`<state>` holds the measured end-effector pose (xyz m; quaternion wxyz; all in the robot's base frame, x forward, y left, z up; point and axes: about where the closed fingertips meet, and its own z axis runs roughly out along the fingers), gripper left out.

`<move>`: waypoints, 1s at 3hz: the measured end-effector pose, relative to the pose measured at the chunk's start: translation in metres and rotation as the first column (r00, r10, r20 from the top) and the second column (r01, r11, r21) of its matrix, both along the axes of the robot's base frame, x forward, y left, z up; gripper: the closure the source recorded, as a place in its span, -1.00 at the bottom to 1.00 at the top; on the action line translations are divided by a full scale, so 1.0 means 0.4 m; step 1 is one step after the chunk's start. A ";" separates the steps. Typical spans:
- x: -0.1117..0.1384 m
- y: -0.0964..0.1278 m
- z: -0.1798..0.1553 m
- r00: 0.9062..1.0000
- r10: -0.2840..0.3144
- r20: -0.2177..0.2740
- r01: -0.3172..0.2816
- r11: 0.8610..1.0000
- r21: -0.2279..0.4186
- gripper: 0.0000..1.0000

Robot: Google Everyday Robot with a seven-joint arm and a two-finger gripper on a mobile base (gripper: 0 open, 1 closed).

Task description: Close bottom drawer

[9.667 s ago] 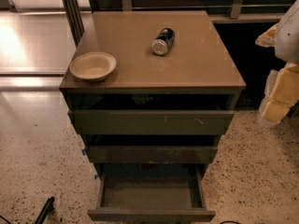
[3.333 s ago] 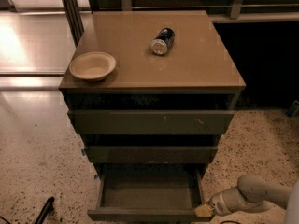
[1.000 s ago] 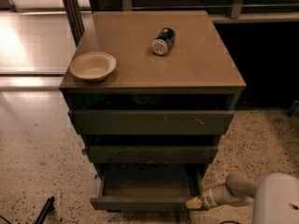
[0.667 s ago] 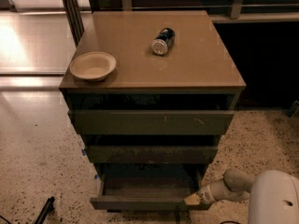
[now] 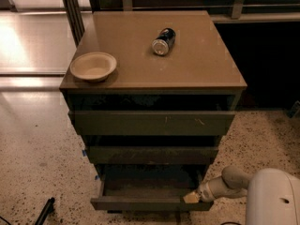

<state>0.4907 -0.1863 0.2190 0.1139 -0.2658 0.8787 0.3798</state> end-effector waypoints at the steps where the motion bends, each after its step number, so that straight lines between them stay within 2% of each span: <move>1: -0.020 0.003 0.014 1.000 -0.014 -0.010 0.014 1.000 -0.004 1.00; 2: -0.048 0.004 0.044 0.999 -0.032 -0.008 0.032 0.999 -0.013 1.00; 3: -0.064 0.007 0.018 0.998 -0.046 -0.039 0.046 0.999 -0.010 1.00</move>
Offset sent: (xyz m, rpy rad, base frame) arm -0.0340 -0.0017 0.0351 -0.0293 0.0038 -0.0576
